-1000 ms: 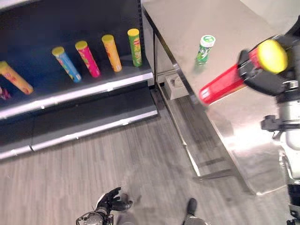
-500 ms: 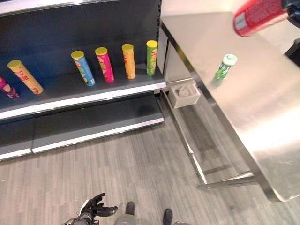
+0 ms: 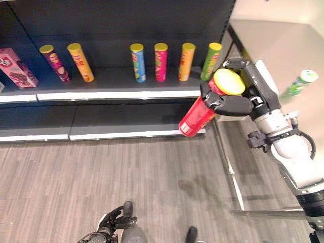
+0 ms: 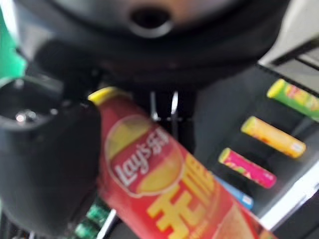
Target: Put the goods on the table back onto the shelves and tidy them up.
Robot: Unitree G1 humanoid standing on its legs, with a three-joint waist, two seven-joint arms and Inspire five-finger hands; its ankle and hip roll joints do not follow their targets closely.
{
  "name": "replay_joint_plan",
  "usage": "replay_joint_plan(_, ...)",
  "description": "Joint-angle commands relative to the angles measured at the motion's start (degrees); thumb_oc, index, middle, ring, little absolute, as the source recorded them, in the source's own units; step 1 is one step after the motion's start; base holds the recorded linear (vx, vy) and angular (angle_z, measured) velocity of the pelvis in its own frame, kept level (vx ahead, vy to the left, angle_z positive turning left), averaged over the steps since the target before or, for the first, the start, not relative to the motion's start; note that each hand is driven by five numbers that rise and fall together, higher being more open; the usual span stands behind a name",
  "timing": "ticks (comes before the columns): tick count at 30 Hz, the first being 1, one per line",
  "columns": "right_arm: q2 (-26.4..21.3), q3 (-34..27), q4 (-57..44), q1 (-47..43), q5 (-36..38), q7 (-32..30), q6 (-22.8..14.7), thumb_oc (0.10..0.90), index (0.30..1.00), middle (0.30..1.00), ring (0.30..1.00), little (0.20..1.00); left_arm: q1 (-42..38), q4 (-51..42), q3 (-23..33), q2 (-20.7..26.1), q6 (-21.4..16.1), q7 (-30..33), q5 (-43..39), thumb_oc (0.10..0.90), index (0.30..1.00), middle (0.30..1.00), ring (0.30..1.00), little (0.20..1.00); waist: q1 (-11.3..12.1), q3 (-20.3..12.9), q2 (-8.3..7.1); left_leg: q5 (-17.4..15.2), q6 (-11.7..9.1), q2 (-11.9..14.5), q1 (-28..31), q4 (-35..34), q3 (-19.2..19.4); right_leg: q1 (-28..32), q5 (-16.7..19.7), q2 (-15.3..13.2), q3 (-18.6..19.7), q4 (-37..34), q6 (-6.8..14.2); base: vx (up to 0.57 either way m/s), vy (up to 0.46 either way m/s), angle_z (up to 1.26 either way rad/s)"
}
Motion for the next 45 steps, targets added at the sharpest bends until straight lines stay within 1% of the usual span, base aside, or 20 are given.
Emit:
replay_joint_plan(1,-2.1,-5.5,-5.2,-5.3,-1.3,-1.2,-4.3,0.4,0.3,0.3,0.3,0.3,2.8,-0.3,-3.6,3.8,-1.2,0.7,4.4,0.8,0.9,0.9,0.9,0.9,0.1,-7.0,0.27,-4.2,0.2,-0.4,-1.3,0.5,-1.2,-0.5,-5.1,0.9,-1.1,0.3,0.4,0.2,0.402,0.5)
replay_joint_plan(4,1.5,-5.8,-6.2,-3.1,-5.3,-1.3,-3.2,0.4,0.3,0.3,0.3,0.3,2.1,-0.2,-4.2,5.0,-1.3,0.4,6.8,0.8,0.9,0.9,0.9,0.9,0.5,-6.9,0.1,-7.7,3.2,-6.0,-0.5,2.7,-1.1,-0.7,-3.5,-5.8,-1.8,5.1,1.7,0.22,0.496,0.57)
replay_joint_plan(6,2.5,-5.5,-6.2,-3.4,-6.0,-1.3,-3.2,0.4,0.3,0.3,0.3,0.3,1.9,-0.1,-4.1,5.4,-1.3,0.5,7.3,0.8,0.9,0.9,0.9,0.9,0.7,-7.0,-0.04,-8.5,4.4,-7.6,0.0,2.6,-0.9,-1.9,-3.1,-7.8,-1.3,7.9,1.9,0.1,0.382,0.29)
replay_joint_plan(7,4.1,-3.0,-6.0,-5.3,-8.7,-1.7,-2.7,0.4,0.3,0.3,0.3,0.3,1.5,-0.6,-3.7,6.5,-1.4,1.0,7.6,0.8,0.9,0.9,0.9,0.9,0.6,-5.7,0.68,-9.9,7.0,-10.7,2.3,1.3,-0.2,-5.3,0.1,-11.2,-0.6,15.5,0.8,0.14,0.531,0.11)
replay_joint_plan(8,4.7,-2.5,-5.9,-5.1,-8.6,-1.3,-2.9,0.4,0.3,0.3,0.3,0.3,1.4,-0.9,-3.4,7.1,-1.3,1.0,7.4,0.8,0.9,0.9,0.9,0.9,-0.4,-4.9,1.17,-10.5,7.9,-11.9,3.3,0.7,-0.7,-8.6,-0.8,-8.1,3.2,19.5,-0.3,0.13,0.523,-0.05)
replay_joint_plan(9,4.7,-2.5,-5.8,-5.2,-8.7,-1.3,-2.9,0.4,0.3,0.3,0.3,0.3,1.3,-0.9,-3.4,7.1,-1.3,1.0,7.4,0.8,0.9,0.9,0.9,0.9,-0.3,-5.0,1.23,-10.3,7.9,-11.8,3.1,0.7,-0.6,-8.8,-0.6,-8.0,3.3,19.5,-0.4,0.09,0.221,-0.04)
replay_joint_plan(11,5.0,-2.4,-6.1,-5.5,-8.1,-1.0,-3.0,0.4,0.3,0.3,0.3,0.3,1.3,-1.2,-3.1,7.1,-1.3,0.9,6.8,0.8,0.9,0.9,0.9,0.9,-0.9,-4.7,1.76,-10.6,8.2,-12.5,3.9,0.3,-1.5,-10.7,-2.7,-3.8,5.7,17.7,-1.0,0.12,0.102,0.33)
replay_joint_plan(13,5.8,-1.8,-6.0,-6.2,-7.8,-1.1,-3.1,0.4,0.3,0.3,0.3,0.3,1.2,-0.5,-3.2,7.0,-1.4,0.9,7.1,0.8,0.9,0.9,0.9,0.9,-1.2,-4.2,1.63,-11.2,8.5,-13.3,4.5,0.3,-2.0,-11.6,-2.6,-0.9,5.1,13.4,-1.3,0.14,0.045,0.14)
replay_joint_plan(16,7.2,0.2,-5.2,-6.0,-7.5,-0.6,-3.5,0.4,0.3,0.3,0.3,0.3,0.9,0.7,-2.7,5.6,-0.9,0.9,7.5,0.8,0.9,0.9,0.9,0.9,-3.1,-2.6,0.36,-13.3,9.4,-15.8,7.6,0.3,-4.2,-16.9,2.3,7.1,7.7,5.3,-0.8,0.31,0.042,0.26)
replay_joint_plan(19,7.6,1.8,-4.5,-6.1,-6.7,0.1,-3.4,0.4,0.3,0.3,0.3,0.3,0.6,-0.1,-3.6,4.7,-1.3,0.7,8.1,0.8,0.9,0.9,0.9,0.9,-3.7,-2.1,-0.6,-14.5,9.8,-17.1,8.9,0.3,-6.6,-16.3,3.5,8.7,9.4,2.5,-1.3,0.24,-0.036,0.15)
replay_joint_plan(23,7.4,3.5,-4.1,-6.8,-6.2,0.7,-3.8,0.4,0.3,0.3,0.3,0.3,1.2,-1.4,-4.0,3.6,-1.2,0.8,6.6,0.8,0.9,0.9,0.9,0.9,-3.3,-2.9,-0.92,-16.5,9.2,-16.1,9.7,2.2,-7.3,-13.6,3.3,8.8,7.7,1.1,-1.8,0.2,-0.118,0.37)
replay_joint_plan(24,7.5,4.0,-4.4,-6.8,-6.3,1.0,-3.9,0.4,0.3,0.3,0.3,0.3,1.7,-3.5,-4.3,3.5,-1.1,0.9,4.6,0.8,0.9,0.9,0.9,0.9,-3.1,-2.1,-1.47,-20.2,8.1,-16.1,6.0,12.5,-7.5,-11.6,1.8,7.9,6.3,1.6,-2.6,0.32,-0.21,0.8)
replay_joint_plan(28,6.9,4.1,-3.6,-7.0,-7.0,0.2,-3.6,0.4,0.3,0.3,0.3,0.3,1.3,-4.4,-4.1,2.5,-1.2,1.6,1.7,0.8,0.9,0.9,0.9,0.9,-2.4,-0.6,-1.53,-19.2,6.2,-14.9,-1.2,22.5,-6.1,-9.7,-0.3,6.5,4.8,1.6,-3.6,0.09,-0.008,0.74)
replay_joint_plan(29,6.9,3.9,-3.6,-7.1,-7.4,-0.1,-3.4,0.4,0.3,0.3,0.3,0.3,1.5,-4.6,-4.3,2.1,-1.0,1.6,1.1,0.8,0.9,0.9,0.9,0.9,-1.8,-0.8,-1.65,-18.4,6.1,-12.7,-2.7,20.0,-5.3,-8.4,-1.2,6.1,4.5,1.1,-3.4,0.17,0.071,0.4)
replay_joint_plan(31,7.0,3.9,-3.6,-6.9,-7.5,-0.2,-3.4,0.4,0.3,0.3,0.3,0.3,1.6,-4.9,-4.4,2.2,-0.9,1.6,1.2,0.8,0.9,0.9,0.9,0.9,-1.5,-1.0,-1.69,-17.4,6.0,-11.7,-2.4,17.5,-5.4,-8.0,-1.5,5.9,4.5,1.0,-3.2,0.17,0.101,0.28)
replay_joint_plan(33,7.2,3.9,-2.9,-7.1,-7.8,-0.9,-3.5,0.4,0.3,0.3,0.3,0.3,1.5,-4.4,-4.9,2.7,-0.9,2.0,1.6,0.8,0.9,0.9,0.9,0.9,-1.1,-1.2,-1.52,-10.2,4.5,-6.6,-4.4,10.5,-7.3,-7.3,-2.9,4.8,4.6,1.0,-2.7,0.23,0.225,0.13)
replay_joint_plan(35,7.1,4.1,-2.3,-7.3,-7.6,-1.1,-3.5,0.4,0.3,0.3,0.3,0.3,1.6,-4.5,-5.1,2.9,-1.0,2.2,1.7,0.8,0.9,0.9,0.9,0.9,-0.9,-1.2,-1.43,-8.4,3.8,-4.8,-5.5,7.1,-7.7,-6.7,-3.8,4.4,5.0,0.8,-2.4,0.16,0.184,0.05)
replay_joint_plan(37,6.1,3.2,-2.1,-6.9,-7.4,-1.6,-3.5,0.4,0.3,0.3,0.3,0.3,2.0,-5.2,-5.5,3.5,-1.0,1.9,2.3,0.8,0.9,0.9,0.9,0.9,-0.6,-2.5,0.25,-6.2,1.7,-2.6,-6.5,0.3,-7.2,-5.0,-5.3,3.8,5.6,0.4,-1.3,0.27,0.353,-0.11)
replay_joint_plan(39,6.1,1.6,-3.1,-5.2,-9.8,-1.8,-2.9,0.4,0.3,0.3,0.3,0.3,2.3,-3.6,-5.1,3.3,-1.1,2.1,4.1,0.8,0.9,0.9,0.9,0.9,-0.7,-4.5,2.05,-5.6,0.8,-3.8,-4.4,0.3,-7.3,-4.0,-4.9,1.9,5.8,0.3,-0.1,0.32,0.489,-0.46)
replay_joint_plan(45,9.0,2.3,-3.4,-6.0,-14.0,-2.2,-1.7,0.4,0.3,0.3,0.3,0.3,2.1,-0.5,-2.8,5.4,-0.9,2.7,6.0,0.8,0.9,0.9,0.9,0.9,0.6,-4.9,1.07,-9.2,5.8,-9.5,0.6,0.3,-3.3,-6.3,-2.3,-5.8,8.8,7.5,2.3,0.17,0.4,-0.21)
